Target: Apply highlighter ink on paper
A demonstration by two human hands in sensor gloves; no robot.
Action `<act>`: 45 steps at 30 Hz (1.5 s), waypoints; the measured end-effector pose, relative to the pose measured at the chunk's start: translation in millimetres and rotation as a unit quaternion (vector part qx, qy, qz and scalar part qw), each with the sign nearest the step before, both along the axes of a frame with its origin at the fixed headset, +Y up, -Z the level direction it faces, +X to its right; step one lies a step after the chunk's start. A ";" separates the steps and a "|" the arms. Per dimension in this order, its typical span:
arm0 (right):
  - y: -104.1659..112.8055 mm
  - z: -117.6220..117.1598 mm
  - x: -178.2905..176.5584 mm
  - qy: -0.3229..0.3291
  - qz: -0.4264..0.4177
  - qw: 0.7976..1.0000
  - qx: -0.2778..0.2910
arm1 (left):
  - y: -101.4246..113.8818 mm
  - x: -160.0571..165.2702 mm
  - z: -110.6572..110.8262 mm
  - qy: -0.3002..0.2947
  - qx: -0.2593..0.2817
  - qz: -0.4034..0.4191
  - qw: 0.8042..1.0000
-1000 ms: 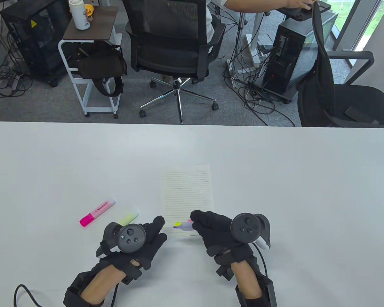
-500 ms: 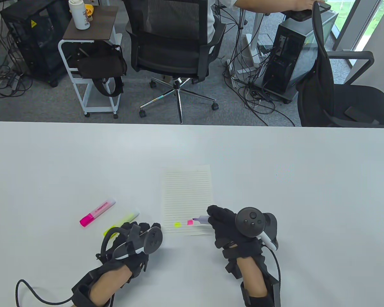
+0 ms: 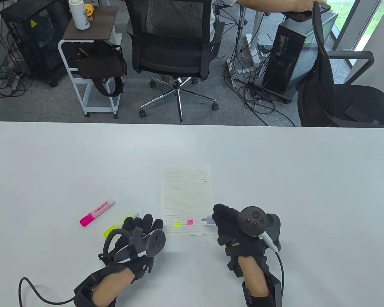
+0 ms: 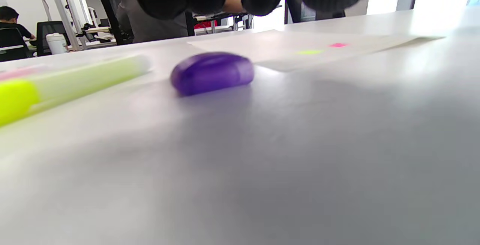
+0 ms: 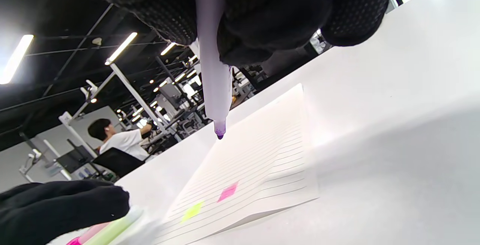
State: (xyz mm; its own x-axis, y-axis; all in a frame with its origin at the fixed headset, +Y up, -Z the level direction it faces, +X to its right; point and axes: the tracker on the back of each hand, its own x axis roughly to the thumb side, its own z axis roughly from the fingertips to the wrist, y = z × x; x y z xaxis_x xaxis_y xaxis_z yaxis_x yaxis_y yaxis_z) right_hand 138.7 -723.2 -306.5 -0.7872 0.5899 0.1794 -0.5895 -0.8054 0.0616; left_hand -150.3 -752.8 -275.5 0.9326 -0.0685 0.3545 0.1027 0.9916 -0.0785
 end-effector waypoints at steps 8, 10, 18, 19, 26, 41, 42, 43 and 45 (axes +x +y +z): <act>-5.9 -3.6 -7.4 0.005 0.023 1.000 -0.004 | 4.7 43.7 -0.8 -0.049 -0.035 0.034 0.998; -6.9 -4.4 -9.0 -0.001 0.023 1.000 -0.001 | 3.5 55.1 -3.7 -0.054 -0.057 0.035 0.996; -12.7 -7.6 -14.8 0.005 0.041 0.999 -0.012 | -11.1 72.5 -21.3 -0.062 -0.150 0.028 0.986; -13.4 -8.1 -15.8 0.006 0.046 0.999 -0.013 | -14.9 72.2 -22.1 -0.061 -0.154 0.027 0.986; -18.2 -9.8 -20.0 0.011 0.056 0.998 -0.021 | -23.2 72.6 -22.9 -0.056 -0.174 -0.003 0.983; -24.9 -13.3 -27.9 0.014 0.090 0.995 -0.032 | -22.9 69.7 -26.7 -0.054 -0.176 0.015 0.983; -24.5 -13.2 -27.9 0.013 0.090 0.995 -0.031 | -22.9 69.6 -26.7 -0.054 -0.176 0.015 0.983; -24.4 -13.2 -27.9 0.013 0.090 0.995 -0.032 | -22.9 69.5 -26.7 -0.054 -0.176 0.015 0.983; -22.8 -13.3 -27.9 0.014 0.090 0.995 -0.040 | -22.8 69.2 -26.8 -0.053 -0.177 0.016 0.983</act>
State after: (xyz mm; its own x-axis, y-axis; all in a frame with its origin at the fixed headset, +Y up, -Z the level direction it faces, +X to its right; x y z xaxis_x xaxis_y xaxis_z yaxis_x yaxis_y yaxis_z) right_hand 110.8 -746.0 -319.8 -0.8770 0.4527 0.1610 -0.4326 -0.8898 0.1452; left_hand -81.1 -775.6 -302.3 0.8888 0.1060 0.4459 0.0976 0.9068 -0.4102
